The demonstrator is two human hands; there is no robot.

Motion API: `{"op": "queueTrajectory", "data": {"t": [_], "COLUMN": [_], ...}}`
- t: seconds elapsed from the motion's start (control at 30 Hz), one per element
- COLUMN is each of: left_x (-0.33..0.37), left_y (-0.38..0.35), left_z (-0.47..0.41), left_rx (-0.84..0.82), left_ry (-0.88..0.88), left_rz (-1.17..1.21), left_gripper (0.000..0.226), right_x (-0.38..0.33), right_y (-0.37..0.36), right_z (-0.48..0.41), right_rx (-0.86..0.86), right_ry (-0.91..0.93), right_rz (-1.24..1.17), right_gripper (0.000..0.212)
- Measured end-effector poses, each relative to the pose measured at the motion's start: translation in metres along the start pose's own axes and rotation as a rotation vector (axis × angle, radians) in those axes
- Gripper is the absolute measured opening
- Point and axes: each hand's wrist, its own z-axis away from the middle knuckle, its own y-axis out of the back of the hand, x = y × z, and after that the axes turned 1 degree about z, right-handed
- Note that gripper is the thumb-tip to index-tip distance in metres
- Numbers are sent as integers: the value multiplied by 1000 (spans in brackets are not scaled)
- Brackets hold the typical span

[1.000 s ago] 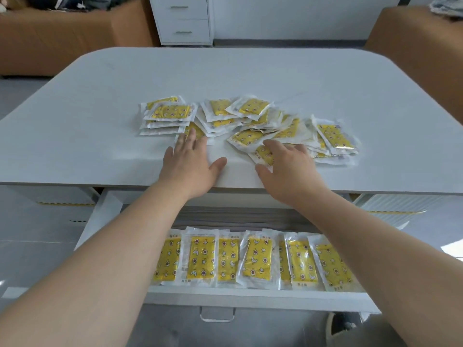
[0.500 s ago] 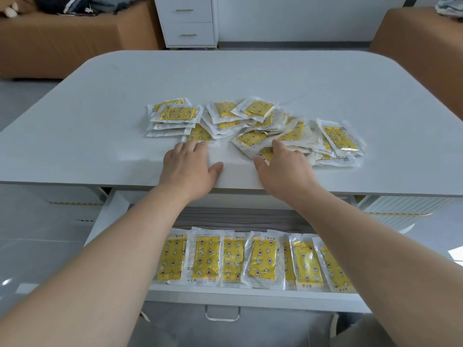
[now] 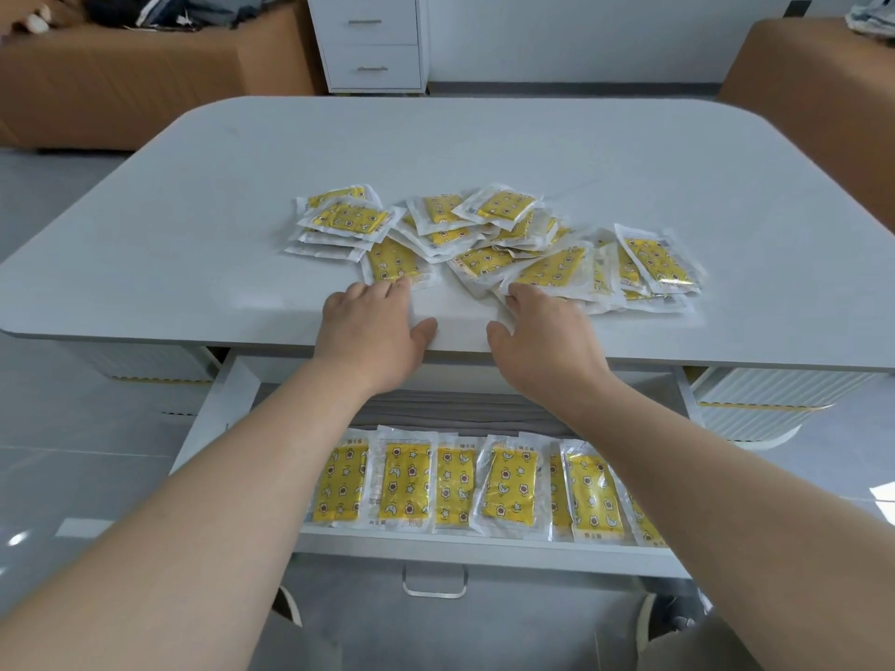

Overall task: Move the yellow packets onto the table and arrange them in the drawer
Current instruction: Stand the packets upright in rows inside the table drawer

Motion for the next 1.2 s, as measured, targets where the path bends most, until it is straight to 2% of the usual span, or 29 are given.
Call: {"op": "queueTrajectory", "data": {"t": [0.3, 0.47, 0.63, 0.73, 0.83, 0.93, 1.07, 1.13, 1.2], "left_x": [6, 4, 6, 9, 11, 12, 10, 9, 6], "left_y": [-2, -4, 0, 1, 1, 0, 4, 7, 8], "left_z": [29, 35, 33, 30, 27, 25, 28, 30, 31], "left_rx": [131, 200, 198, 182, 165, 177, 197, 187, 177], "left_ry": [-75, -56, 83, 154, 244, 271, 263, 253, 250], "left_rz": [-41, 81, 364, 360, 312, 342, 486, 586, 667], "left_gripper": [46, 29, 28, 25, 46, 56, 67, 73, 76], "right_x": [-8, -3, 3, 6, 9, 9, 4, 0, -3], "right_y": [-5, -4, 12, 20, 19, 14, 9, 10, 13], "right_z": [24, 30, 17, 9, 1, -2, -1, -1, -2], "right_rx": [1, -12, 136, 205, 161, 112, 64, 72, 68], "right_ry": [23, 6, -23, -65, -112, -115, -110, -108, -127], "right_rz": [-59, -39, 36, 202, 291, 381, 498, 453, 309], "right_gripper": [42, 31, 27, 41, 61, 67, 58, 51, 48]}}
